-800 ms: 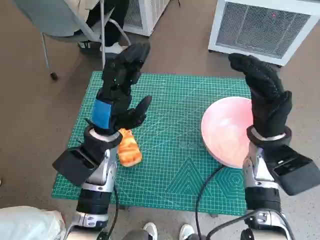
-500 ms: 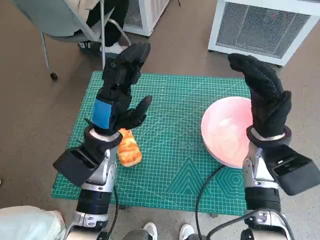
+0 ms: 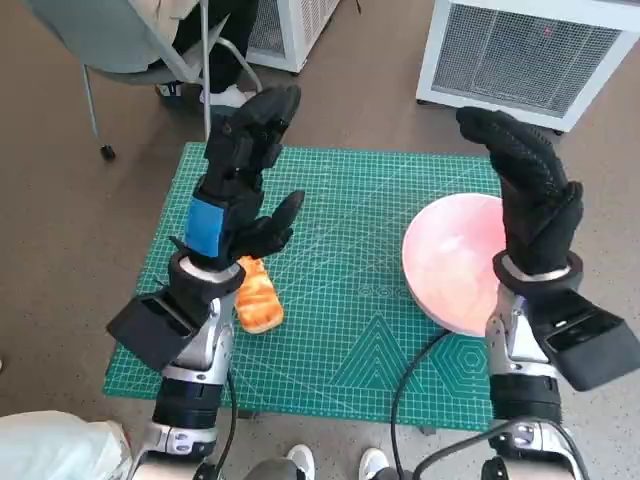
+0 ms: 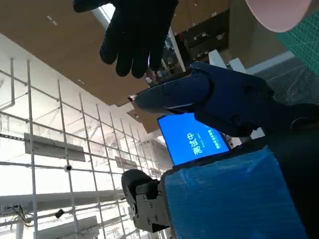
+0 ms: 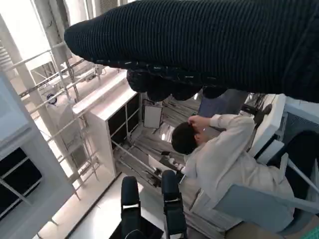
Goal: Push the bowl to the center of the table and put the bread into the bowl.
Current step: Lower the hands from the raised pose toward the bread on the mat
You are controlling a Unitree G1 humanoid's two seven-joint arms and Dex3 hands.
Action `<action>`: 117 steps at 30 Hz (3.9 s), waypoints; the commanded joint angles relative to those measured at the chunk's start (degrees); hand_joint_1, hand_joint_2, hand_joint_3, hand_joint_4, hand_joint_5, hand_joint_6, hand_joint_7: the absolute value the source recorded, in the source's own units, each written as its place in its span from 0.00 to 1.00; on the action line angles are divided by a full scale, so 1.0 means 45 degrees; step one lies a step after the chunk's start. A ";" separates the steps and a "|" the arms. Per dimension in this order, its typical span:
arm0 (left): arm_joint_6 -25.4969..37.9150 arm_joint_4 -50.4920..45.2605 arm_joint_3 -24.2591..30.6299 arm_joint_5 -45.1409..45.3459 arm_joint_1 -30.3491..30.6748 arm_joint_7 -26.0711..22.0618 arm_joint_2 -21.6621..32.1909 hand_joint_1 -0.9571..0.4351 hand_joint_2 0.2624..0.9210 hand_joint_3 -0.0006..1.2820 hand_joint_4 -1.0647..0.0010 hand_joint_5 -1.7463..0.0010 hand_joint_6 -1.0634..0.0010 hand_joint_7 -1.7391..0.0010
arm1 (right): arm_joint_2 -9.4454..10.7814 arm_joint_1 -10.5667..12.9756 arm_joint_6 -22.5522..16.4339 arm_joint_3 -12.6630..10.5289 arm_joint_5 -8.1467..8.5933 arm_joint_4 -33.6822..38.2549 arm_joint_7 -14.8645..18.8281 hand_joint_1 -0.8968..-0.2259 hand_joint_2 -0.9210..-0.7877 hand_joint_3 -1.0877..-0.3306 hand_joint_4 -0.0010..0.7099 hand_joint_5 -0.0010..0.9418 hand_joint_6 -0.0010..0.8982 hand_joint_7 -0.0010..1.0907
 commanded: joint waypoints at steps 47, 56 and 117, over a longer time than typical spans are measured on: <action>0.0316 -0.0355 0.0021 -0.0123 0.0419 -0.0097 0.0155 0.45 0.99 0.38 0.88 0.84 1.00 0.59 | -0.2889 0.0595 -0.0162 -0.3555 -0.1316 0.9137 -0.4405 0.46 0.00 0.37 0.44 0.00 0.31 0.12; 0.0378 -0.0446 0.0051 -0.0070 0.0431 -0.0097 0.0232 0.45 0.99 0.37 0.89 0.84 1.00 0.59 | -0.2175 0.0529 0.1060 -0.3501 -0.1140 0.9760 -0.4179 0.54 0.00 0.34 0.41 0.00 0.30 0.10; -0.0422 -0.0206 0.0909 0.0247 0.1194 0.0404 0.0964 0.44 1.00 0.33 0.78 0.94 0.98 0.62 | 0.0924 -0.2652 0.4812 -0.2719 -0.1750 1.0336 -0.3977 0.53 0.00 0.38 0.44 0.01 0.34 0.09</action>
